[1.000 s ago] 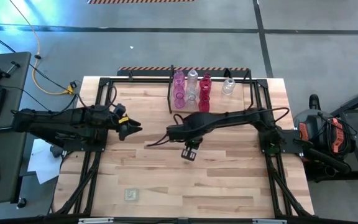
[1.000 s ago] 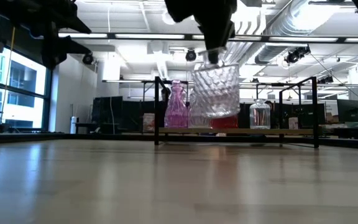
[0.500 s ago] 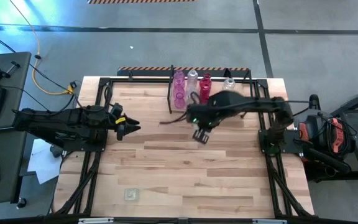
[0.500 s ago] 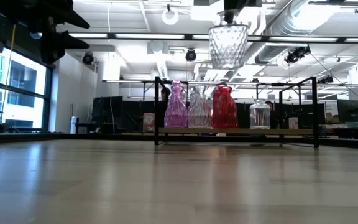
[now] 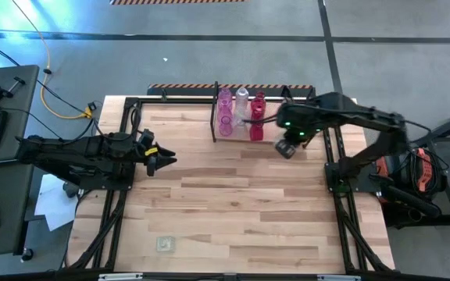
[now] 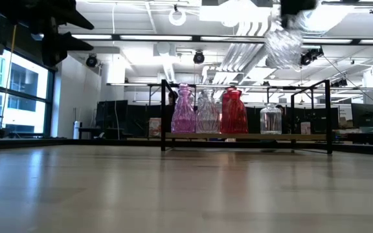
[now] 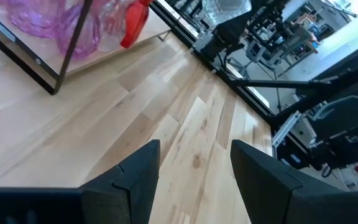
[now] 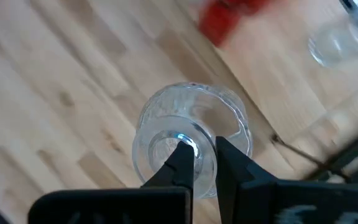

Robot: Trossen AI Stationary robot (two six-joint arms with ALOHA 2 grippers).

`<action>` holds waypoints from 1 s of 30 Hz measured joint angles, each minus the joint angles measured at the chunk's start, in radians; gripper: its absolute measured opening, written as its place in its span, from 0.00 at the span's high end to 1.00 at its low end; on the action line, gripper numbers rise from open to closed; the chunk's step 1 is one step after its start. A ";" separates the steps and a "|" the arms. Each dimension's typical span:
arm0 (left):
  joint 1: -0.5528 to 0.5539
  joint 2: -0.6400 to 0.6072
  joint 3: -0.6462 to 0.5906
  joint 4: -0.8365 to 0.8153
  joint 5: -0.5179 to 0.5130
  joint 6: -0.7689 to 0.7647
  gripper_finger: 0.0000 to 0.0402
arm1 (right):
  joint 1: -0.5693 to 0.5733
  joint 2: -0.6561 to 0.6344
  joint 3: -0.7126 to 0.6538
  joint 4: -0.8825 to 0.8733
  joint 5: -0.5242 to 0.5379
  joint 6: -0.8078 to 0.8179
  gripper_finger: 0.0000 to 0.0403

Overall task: Sort vases onto shelf
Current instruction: Align the transparent vase with the other transparent vase on the shelf

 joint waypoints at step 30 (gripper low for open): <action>0.000 0.029 0.000 0.032 -0.190 -0.157 0.54 | -0.671 -0.122 -0.489 0.368 -0.281 -0.443 0.98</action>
